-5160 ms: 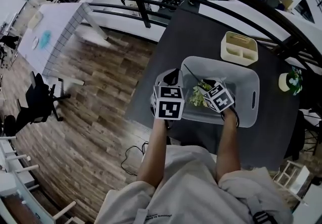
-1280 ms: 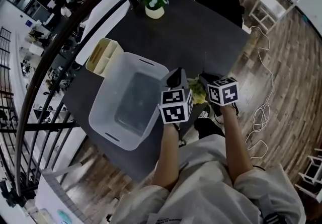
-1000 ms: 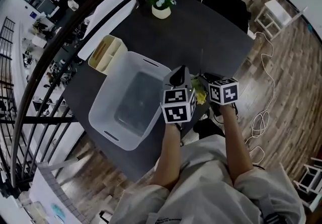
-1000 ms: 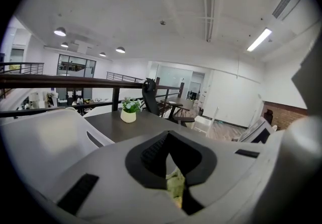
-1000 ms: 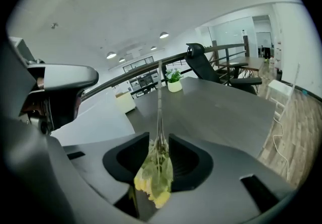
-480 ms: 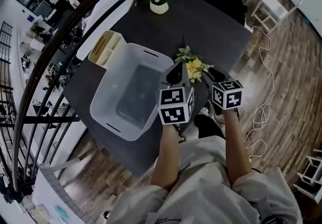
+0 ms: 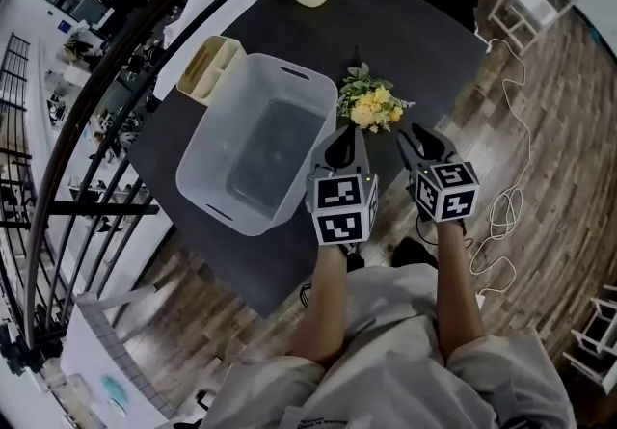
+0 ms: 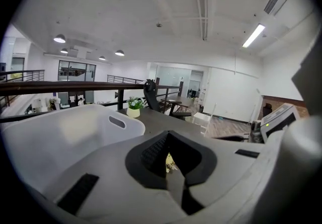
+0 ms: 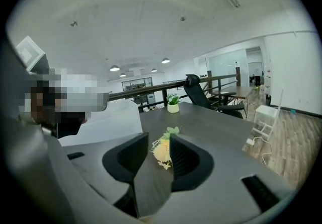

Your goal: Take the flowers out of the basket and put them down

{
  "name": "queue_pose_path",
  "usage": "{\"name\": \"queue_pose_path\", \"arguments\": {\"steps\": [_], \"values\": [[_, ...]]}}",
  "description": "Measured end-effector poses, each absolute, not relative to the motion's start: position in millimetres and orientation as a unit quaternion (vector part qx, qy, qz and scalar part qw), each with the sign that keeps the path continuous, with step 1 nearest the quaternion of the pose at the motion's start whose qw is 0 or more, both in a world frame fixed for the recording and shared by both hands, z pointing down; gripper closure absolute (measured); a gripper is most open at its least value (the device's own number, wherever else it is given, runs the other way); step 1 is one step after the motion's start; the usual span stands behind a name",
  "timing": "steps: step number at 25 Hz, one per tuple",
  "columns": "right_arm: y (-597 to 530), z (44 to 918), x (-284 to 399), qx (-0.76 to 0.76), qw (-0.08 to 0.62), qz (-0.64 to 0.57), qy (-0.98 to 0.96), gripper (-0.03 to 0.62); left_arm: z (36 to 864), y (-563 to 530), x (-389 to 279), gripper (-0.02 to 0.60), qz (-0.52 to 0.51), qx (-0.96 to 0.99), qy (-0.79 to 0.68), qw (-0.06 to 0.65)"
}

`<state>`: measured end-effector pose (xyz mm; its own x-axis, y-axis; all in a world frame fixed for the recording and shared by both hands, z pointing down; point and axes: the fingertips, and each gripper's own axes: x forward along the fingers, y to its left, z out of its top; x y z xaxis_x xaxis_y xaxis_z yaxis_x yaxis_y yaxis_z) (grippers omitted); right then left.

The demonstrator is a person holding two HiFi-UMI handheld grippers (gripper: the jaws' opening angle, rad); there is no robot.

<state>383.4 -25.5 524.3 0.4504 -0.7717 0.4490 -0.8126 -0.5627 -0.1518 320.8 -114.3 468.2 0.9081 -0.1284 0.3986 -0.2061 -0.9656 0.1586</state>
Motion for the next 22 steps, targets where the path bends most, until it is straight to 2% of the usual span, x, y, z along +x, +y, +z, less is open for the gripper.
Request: {"name": "queue_pose_path", "arguments": {"steps": [16,22], "values": [[7,495,355,0.789,0.072,0.212,-0.572,0.442,464,-75,267,0.579,0.199,0.953,-0.207,0.097],[46,508,340,0.781,0.077,0.224,-0.578,0.487,481,-39,249,0.579,0.216,0.944,-0.223,0.108]]}}
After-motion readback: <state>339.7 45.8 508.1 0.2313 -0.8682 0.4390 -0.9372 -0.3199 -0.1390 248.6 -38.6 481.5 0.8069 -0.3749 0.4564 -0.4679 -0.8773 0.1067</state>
